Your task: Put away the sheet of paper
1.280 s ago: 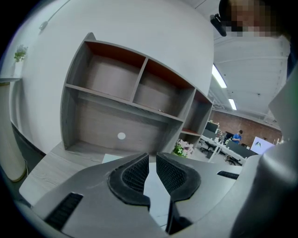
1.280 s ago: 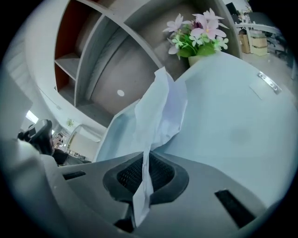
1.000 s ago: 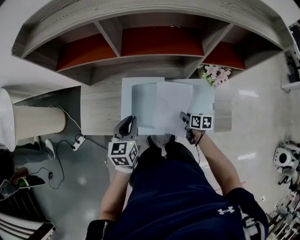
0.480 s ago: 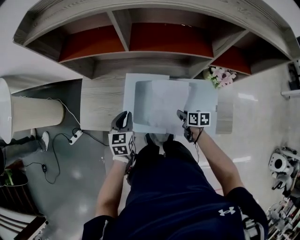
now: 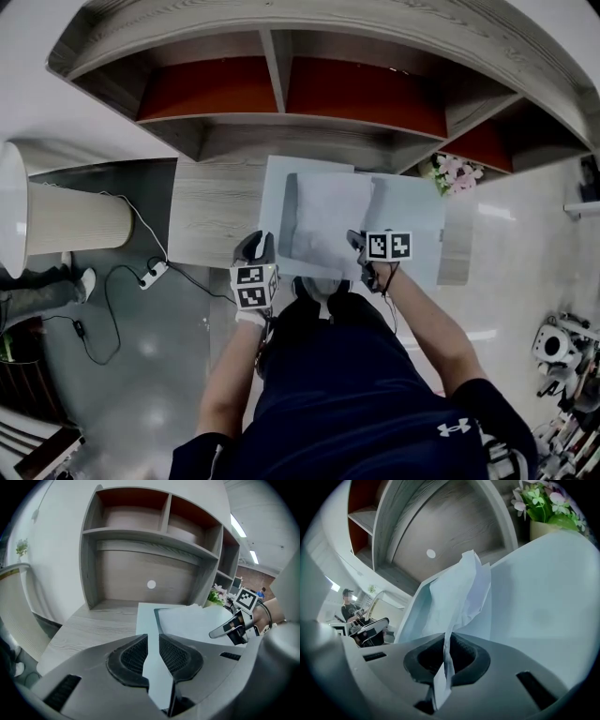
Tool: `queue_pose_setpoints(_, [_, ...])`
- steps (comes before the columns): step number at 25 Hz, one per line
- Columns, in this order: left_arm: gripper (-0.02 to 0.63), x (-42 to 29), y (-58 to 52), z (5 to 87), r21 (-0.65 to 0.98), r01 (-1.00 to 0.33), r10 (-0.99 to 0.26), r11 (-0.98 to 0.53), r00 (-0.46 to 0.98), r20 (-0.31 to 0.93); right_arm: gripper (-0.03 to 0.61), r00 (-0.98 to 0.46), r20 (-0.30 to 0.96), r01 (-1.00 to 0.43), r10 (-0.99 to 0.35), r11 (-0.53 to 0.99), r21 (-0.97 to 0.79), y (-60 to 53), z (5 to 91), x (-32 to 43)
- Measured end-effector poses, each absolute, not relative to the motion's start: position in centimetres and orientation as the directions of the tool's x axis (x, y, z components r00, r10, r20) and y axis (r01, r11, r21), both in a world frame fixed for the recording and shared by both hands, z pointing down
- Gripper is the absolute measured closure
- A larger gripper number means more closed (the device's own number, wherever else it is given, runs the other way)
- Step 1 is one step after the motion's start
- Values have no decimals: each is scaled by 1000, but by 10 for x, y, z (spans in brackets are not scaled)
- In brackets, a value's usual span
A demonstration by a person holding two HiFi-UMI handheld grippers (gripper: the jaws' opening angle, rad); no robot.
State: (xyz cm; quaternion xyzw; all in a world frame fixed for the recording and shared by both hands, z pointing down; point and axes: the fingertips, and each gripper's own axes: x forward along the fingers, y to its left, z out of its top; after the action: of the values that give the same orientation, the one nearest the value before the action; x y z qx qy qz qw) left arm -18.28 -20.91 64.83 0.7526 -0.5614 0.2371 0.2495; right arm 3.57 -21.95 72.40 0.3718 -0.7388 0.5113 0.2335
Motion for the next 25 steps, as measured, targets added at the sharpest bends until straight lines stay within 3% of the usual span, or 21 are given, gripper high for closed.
queue_pose_setpoints(25, [518,-182,-214,647,109,-955,-717,-277,281,638,563,-660,715,-750,-230,256,-610,-226,731,-42])
